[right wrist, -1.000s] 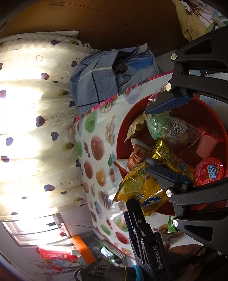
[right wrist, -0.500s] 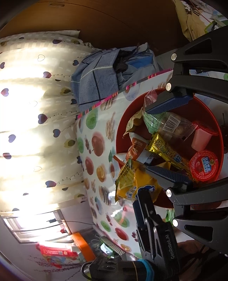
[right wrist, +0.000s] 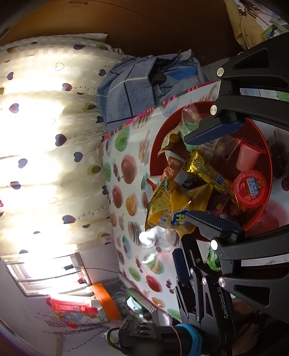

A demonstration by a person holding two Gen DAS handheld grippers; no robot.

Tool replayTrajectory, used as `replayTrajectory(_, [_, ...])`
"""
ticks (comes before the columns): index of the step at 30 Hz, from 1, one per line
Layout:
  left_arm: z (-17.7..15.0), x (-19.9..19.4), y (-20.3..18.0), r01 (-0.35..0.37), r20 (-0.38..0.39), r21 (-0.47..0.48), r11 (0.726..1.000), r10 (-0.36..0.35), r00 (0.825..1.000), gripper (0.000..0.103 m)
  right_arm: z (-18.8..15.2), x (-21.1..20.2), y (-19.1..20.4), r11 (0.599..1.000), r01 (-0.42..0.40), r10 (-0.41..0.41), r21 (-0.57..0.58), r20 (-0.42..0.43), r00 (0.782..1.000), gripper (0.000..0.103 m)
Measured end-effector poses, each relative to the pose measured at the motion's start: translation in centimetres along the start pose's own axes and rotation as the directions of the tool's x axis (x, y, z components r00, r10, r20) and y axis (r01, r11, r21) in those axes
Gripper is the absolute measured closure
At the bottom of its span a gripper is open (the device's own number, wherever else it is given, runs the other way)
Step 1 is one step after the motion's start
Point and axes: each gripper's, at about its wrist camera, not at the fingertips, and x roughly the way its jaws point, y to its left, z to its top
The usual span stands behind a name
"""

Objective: Organize snacks
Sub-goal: 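Lower the yellow chip bag into the basket and open the left gripper, then move the left gripper to the green packet and grasp it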

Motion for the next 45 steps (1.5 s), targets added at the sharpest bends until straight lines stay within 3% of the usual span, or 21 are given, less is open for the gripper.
replayTrajectory(11, [-1.7,-2.3,0.8,-0.071,0.002,-0.006,0.997,0.071,0.997,0.056,-1.1,-0.7,2.7,0.999,-0.039,0.039,-0.032,-0.019,0.999,0.042])
replayTrajectory(29, [-5.6,-4.4,4.6,-0.117,-0.027,-0.015,0.993,0.117,0.993,0.056,-2.4,-0.2,5.4,0.993,-0.097,0.093,-0.067,-0.053,0.994,0.042])
replayTrajectory(37, [-6.0,-2.5,4.5,-0.106,-0.059,0.084,0.991,0.111,0.992,0.056,-2.3,0.1,5.2,0.994,-0.089,0.086,-0.063,-0.060,0.995,0.042])
replayTrajectory(40, [-5.6,-1.8,4.3,-0.092,-0.070,0.142,0.986,0.102,0.992,0.046,-2.3,0.3,5.1,0.994,-0.087,0.083,-0.060,-0.064,0.994,0.042])
replayTrajectory(45, [-5.6,0.1,3.9,-0.074,-0.126,0.244,0.967,0.107,0.986,0.045,-2.4,0.8,5.0,0.995,-0.086,0.081,-0.058,-0.075,0.994,0.042])
